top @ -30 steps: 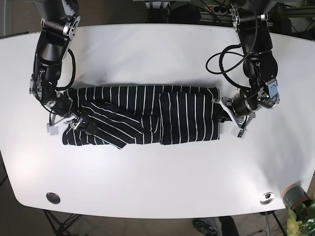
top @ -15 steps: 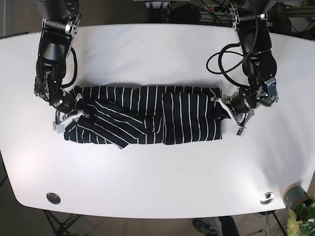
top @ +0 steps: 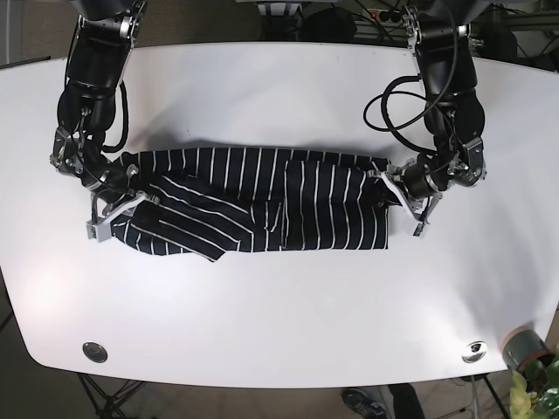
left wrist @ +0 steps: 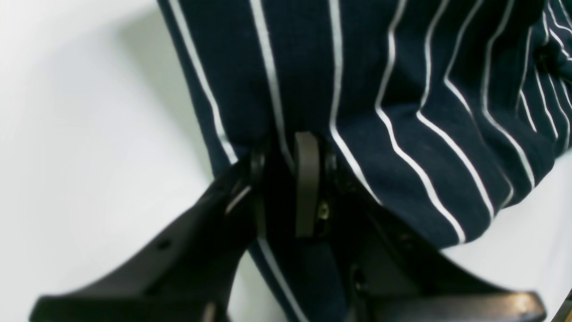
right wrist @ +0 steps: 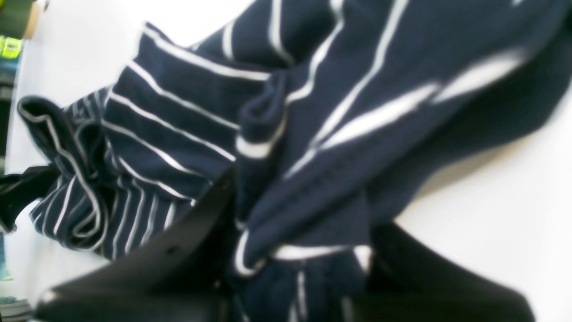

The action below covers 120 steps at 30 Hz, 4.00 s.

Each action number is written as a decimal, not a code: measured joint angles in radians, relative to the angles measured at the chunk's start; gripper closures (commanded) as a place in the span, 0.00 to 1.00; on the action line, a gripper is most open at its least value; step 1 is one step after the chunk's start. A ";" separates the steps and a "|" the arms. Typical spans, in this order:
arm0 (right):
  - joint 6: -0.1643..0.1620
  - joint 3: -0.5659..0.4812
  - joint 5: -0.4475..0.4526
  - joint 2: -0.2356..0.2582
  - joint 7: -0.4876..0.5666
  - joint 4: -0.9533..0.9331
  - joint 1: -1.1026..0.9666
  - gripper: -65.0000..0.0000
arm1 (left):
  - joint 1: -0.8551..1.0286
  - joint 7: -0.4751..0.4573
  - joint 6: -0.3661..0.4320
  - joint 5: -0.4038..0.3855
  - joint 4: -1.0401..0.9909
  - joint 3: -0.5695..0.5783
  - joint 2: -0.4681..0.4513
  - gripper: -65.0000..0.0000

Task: Fold the T-shirt properly
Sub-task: 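Grasp the striped shirt end with the right gripper and fold it over, then press the folded end down with the right gripper, withdraw the left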

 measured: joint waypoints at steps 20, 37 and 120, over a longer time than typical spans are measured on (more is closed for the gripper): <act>-0.217 -0.170 0.006 -0.101 -0.124 0.467 -0.057 0.96 | -0.001 -0.004 0.051 -0.013 0.000 0.045 0.004 0.90; -0.226 -0.468 -0.350 -0.350 -0.026 0.502 -0.078 0.96 | 0.003 -0.007 0.050 -0.026 0.002 0.079 0.038 0.90; -0.365 -0.731 -0.322 -0.390 0.332 0.050 0.092 0.13 | 0.192 0.004 0.054 -0.435 0.177 -0.197 -0.340 0.90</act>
